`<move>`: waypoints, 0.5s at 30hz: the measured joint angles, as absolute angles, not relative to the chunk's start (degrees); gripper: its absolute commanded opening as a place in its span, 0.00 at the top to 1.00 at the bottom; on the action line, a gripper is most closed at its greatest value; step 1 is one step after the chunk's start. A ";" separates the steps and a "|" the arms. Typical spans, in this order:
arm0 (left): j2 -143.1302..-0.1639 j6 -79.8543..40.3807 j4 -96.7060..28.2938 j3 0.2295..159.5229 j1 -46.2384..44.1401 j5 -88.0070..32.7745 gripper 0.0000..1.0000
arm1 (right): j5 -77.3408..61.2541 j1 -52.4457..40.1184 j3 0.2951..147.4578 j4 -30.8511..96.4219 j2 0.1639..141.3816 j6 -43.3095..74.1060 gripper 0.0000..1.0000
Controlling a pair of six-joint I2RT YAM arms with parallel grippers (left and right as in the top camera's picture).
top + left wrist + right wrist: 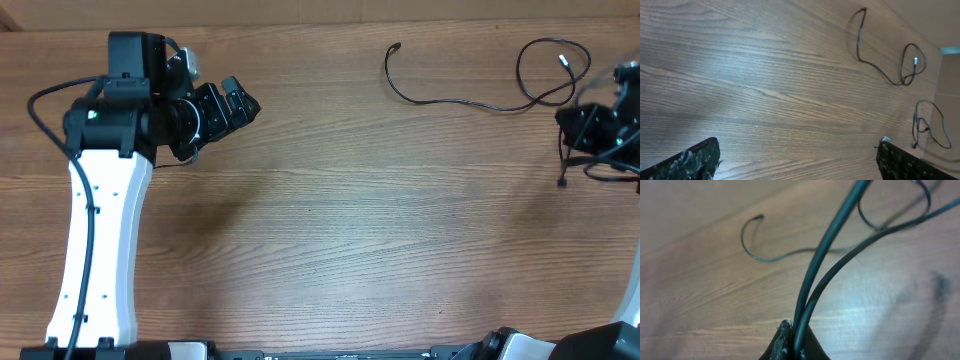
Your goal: Untangle cables
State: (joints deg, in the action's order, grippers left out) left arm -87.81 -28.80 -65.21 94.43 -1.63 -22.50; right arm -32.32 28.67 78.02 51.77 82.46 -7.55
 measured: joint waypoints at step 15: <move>-93.12 -28.80 -73.14 94.43 -1.63 -22.39 0.00 | -10.39 30.44 59.29 39.62 88.58 6.61 0.96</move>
State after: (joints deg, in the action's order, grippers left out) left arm -93.12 -28.80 -73.14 94.43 -1.63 -22.39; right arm -10.39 30.44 59.29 39.62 88.58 6.61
